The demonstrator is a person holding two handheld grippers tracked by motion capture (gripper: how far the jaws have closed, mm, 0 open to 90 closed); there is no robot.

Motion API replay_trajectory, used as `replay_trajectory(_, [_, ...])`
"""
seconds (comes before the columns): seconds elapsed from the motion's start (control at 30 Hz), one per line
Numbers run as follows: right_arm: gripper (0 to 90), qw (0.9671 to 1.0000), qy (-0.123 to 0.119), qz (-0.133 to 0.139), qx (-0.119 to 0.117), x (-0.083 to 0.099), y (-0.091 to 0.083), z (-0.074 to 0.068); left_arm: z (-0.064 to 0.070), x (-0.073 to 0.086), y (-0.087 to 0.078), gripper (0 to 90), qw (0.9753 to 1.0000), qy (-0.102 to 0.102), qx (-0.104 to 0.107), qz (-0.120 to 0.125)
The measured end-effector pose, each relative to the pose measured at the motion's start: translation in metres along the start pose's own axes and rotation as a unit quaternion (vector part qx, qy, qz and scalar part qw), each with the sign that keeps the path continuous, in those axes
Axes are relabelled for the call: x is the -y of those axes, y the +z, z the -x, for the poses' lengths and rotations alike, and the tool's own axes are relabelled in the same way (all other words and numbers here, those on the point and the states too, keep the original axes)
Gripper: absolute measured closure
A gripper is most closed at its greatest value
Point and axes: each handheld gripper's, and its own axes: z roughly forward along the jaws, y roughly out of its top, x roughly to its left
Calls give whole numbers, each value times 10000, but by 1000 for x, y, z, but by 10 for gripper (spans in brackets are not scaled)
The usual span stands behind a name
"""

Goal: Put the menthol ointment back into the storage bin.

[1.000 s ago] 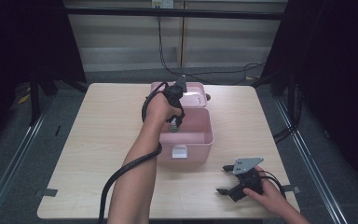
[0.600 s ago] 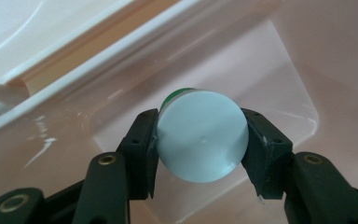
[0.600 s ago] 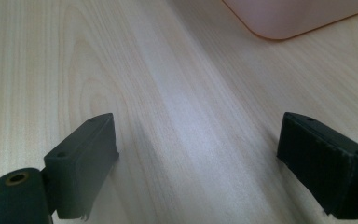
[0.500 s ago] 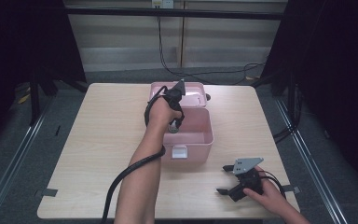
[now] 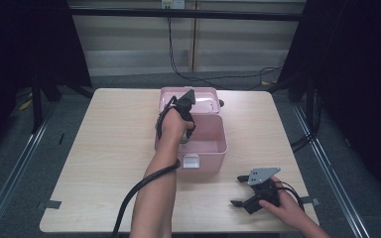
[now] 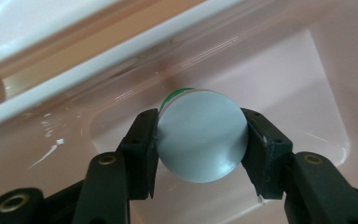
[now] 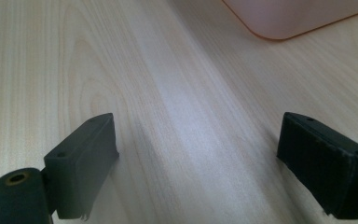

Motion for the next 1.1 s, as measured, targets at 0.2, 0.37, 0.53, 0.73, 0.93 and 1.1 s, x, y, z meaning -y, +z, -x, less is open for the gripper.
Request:
replay_trajectory(0.2, [112,10000,-6,0,2,0,0,0,-1,0,8,501,9998,-176,27,96])
replay_trajectory(0.37, [112,10000,-6,-1,3,0,0,0,-1,1,12,501,9997,-191,15,128])
replay_trajectory(0.53, [112,10000,-6,0,2,0,0,0,-1,1,14,500,9997,-204,21,144])
replay_trajectory(0.73, [112,10000,2,-2,-3,0,0,0,-1,1,18,500,9996,-231,4,188])
replay_trajectory(0.93, [112,10000,6,-2,0,0,0,0,-2,1,21,500,9997,-186,7,180])
replay_trajectory(1.1, [112,10000,-1,0,0,0,0,0,-1,1,24,500,9995,-233,5,195])
